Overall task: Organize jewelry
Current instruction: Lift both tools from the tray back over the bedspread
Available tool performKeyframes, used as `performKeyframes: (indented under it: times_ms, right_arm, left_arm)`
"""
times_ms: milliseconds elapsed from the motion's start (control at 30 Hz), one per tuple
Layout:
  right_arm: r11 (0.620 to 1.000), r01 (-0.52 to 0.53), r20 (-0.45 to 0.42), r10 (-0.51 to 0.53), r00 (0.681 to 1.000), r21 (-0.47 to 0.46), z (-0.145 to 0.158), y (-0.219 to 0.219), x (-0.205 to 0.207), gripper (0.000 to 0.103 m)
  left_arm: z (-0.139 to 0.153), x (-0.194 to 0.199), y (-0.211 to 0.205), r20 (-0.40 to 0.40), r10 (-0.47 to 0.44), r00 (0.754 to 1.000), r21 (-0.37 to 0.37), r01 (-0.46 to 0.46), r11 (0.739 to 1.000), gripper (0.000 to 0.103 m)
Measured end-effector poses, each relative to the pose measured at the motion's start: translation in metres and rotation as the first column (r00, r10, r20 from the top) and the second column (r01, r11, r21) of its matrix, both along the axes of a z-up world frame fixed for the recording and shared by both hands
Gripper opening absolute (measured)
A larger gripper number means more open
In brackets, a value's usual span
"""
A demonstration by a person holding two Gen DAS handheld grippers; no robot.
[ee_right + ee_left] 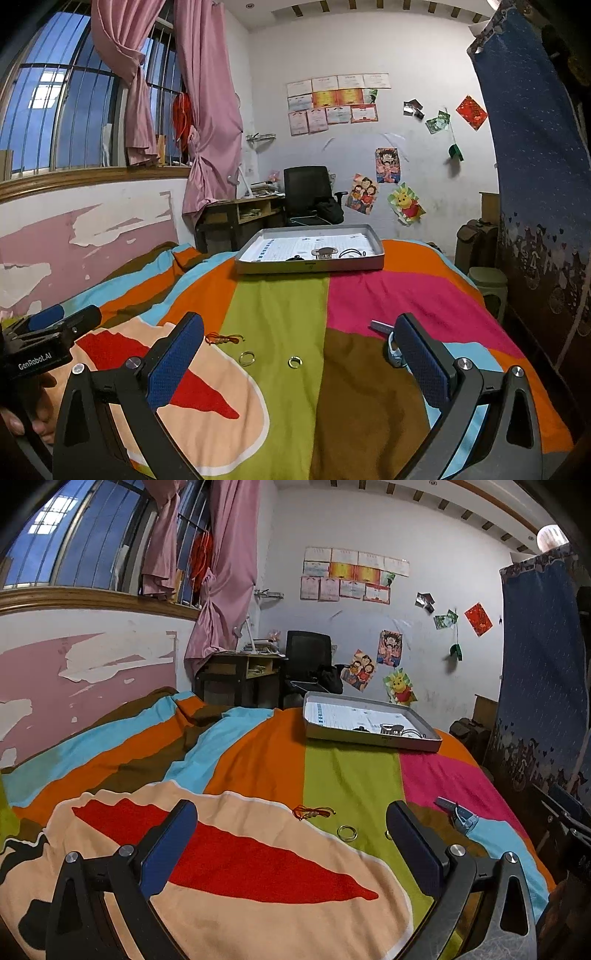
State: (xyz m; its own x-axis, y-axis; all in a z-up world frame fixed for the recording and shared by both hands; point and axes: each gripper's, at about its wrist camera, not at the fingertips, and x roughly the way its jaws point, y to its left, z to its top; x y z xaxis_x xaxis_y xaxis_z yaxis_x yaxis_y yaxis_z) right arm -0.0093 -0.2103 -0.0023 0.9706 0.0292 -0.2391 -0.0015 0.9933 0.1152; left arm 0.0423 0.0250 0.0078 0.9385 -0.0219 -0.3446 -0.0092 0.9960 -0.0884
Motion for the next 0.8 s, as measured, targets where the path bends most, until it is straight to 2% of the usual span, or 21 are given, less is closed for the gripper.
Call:
performKeyframes:
  times_ms: [233, 800]
  right_arm:
    - [1.0, -0.025, -0.01, 0.025, 1.0, -0.013, -0.001, 0.001, 0.028, 0.102]
    - [0.996, -0.061, 0.014, 0.062, 0.998, -0.061, 0.008, 0.002, 0.114, 0.102]
  left_arm:
    - [-0.012, 0.038, -0.005, -0.03, 0.007, 1.0, 0.024, -0.007, 1.0, 0.103]
    - [-0.031, 0.119, 0.009, -0.061, 0.069, 0.996, 0.025, -0.068, 0.997, 0.103]
